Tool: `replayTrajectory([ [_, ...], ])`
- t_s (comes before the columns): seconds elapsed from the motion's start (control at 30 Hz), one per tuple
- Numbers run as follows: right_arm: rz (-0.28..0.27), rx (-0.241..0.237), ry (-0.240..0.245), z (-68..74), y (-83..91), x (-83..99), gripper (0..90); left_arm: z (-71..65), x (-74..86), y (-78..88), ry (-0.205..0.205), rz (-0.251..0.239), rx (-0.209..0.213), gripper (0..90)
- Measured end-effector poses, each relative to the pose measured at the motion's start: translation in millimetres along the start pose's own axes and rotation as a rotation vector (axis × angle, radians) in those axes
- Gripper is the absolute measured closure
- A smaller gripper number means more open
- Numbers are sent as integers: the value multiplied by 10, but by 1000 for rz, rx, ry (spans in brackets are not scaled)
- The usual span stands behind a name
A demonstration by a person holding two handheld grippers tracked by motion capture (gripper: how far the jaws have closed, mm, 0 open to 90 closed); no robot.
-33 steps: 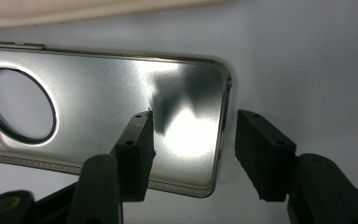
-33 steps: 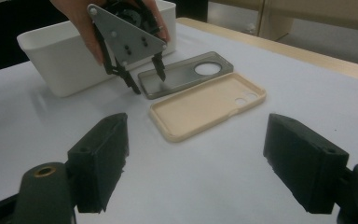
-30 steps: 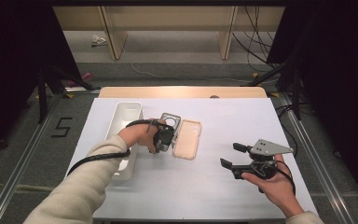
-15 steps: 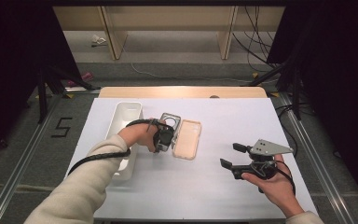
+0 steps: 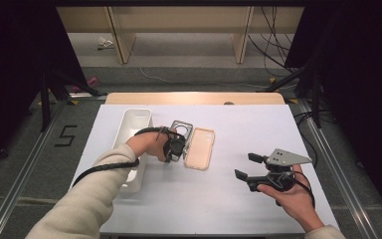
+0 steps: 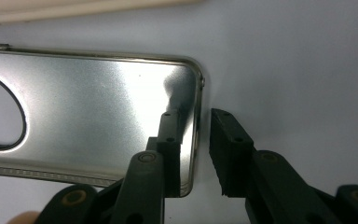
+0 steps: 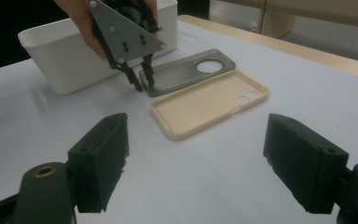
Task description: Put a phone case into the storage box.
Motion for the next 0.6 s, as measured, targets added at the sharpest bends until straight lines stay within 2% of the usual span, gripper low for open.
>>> replayTrajectory([
  [0.23,0,-1,0,1,-4,1,234,13,2,3,15,-7,-8,805],
  [0.6,0,-1,2,0,0,0,236,5,-6,4,39,-7,-5,835],
])
Point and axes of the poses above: each handheld gripper's, and its own axes: y roughly backward along the jaws, x roughly out of its underside, z roughly to its left, the point moved 2 cm from there along -y, roughly forward along the jaws, and after that the axes turned 13 degrees about x, right-handed, at the moved point
